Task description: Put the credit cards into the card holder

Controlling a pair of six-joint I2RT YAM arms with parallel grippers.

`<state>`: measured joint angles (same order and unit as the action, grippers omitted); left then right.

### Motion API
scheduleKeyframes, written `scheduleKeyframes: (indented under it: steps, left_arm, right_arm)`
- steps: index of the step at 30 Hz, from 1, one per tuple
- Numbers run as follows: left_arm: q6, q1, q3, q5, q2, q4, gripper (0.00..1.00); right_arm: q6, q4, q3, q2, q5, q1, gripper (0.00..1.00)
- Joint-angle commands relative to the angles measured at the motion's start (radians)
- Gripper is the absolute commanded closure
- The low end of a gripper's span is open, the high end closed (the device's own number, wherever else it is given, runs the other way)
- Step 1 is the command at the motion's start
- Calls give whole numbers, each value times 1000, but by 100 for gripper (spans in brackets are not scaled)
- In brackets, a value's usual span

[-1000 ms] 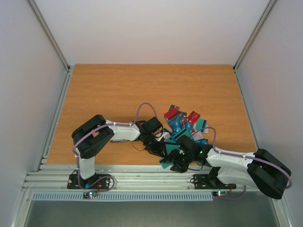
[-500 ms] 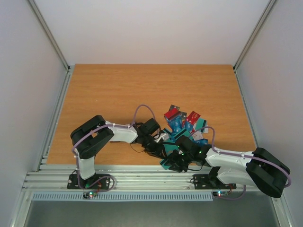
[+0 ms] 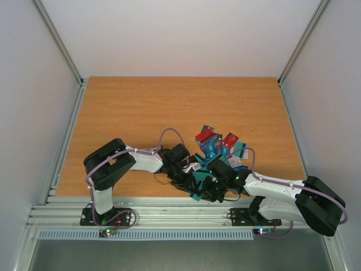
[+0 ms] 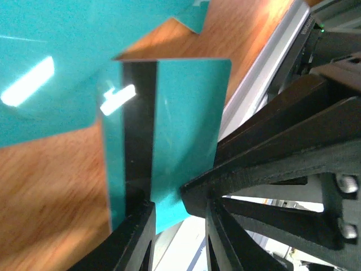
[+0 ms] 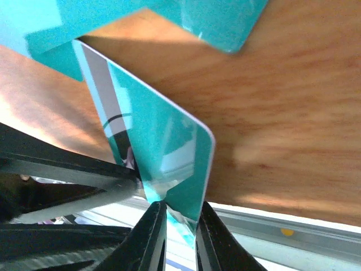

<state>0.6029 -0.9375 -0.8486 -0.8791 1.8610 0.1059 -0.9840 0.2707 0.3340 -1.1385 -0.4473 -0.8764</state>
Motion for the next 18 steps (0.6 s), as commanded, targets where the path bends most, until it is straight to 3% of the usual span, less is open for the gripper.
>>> scheduleKeyframes:
  steps: [1,9,18]
  left_arm:
    - [-10,-15,6,14,34,78,72]
    - [-20,-14,-13,39,-41,138,72]
    - [11,35,5,66,-200,198,72]
  right_arm:
    - [47,-30,90,20,83,11,86]
    - [138,108,196,17,82,11,99]
    - [255,192,295,-10,51,26,99]
